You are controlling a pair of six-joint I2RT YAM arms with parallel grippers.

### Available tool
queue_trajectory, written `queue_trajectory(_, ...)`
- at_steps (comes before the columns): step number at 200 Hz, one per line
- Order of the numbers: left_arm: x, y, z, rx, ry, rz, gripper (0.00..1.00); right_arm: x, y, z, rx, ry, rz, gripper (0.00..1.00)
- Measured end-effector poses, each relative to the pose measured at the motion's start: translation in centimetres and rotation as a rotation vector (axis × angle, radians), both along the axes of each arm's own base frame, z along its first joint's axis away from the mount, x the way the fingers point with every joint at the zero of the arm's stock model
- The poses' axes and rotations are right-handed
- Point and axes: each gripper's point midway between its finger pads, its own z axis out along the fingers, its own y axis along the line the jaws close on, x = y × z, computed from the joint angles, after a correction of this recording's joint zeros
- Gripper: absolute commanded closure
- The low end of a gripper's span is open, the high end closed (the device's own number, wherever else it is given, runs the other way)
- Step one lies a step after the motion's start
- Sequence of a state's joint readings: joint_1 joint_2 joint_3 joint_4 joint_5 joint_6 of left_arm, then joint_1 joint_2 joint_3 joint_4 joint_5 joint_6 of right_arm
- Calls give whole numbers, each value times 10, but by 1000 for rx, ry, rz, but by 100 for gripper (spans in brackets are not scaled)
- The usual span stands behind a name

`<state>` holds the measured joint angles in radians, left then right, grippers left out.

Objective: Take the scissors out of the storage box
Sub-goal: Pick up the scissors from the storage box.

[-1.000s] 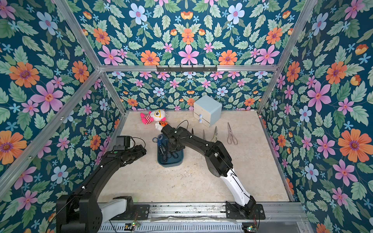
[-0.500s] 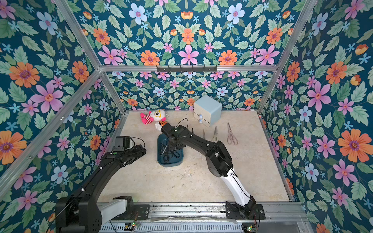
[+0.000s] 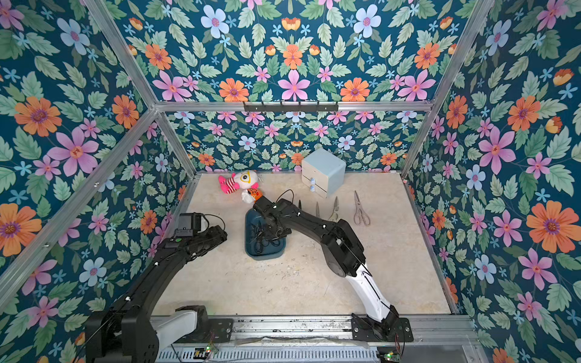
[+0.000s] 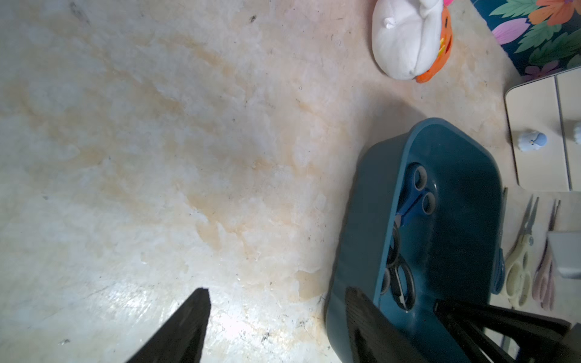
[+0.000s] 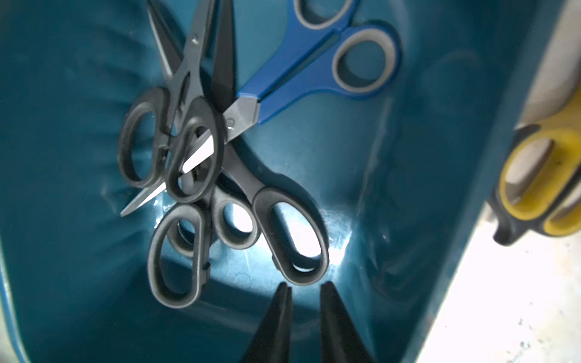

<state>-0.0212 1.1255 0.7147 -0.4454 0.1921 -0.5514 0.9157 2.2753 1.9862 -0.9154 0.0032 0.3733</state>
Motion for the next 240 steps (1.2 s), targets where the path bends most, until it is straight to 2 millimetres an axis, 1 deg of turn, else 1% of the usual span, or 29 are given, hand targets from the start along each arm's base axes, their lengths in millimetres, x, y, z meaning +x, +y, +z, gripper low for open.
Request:
queue_trajectory(20, 1, 1, 0, -4, 2, 6, 27, 2, 6, 7, 21, -10, 9, 72)
queue_trajectory(46, 3, 0, 0, -25, 10, 18, 27, 9, 21, 17, 67, -23, 16, 71)
queue_trajectory(79, 7, 1, 3, -32, 6, 21, 27, 15, 37, 22, 129, -14, -26, 70)
queue_trajectory(100, 8, 2, 4, -31, 7, 21, 27, 18, 48, 17, 168, 12, -69, 69)
queue_trajectory(120, 8, 3, 2, -26, 12, 17, 27, 17, 54, 10, 187, 43, -107, 68)
queue_trajectory(161, 8, 4, 2, -18, 11, 7, 27, 18, 55, 5, 198, 63, -161, 68)
queue_trajectory(210, 7, 3, 3, -22, 7, 3, 27, 20, 56, -11, 192, 83, -208, 69)
queue_trajectory(240, 5, 2, 2, -25, 14, 1, 27, 23, 57, -14, 198, 76, -222, 71)
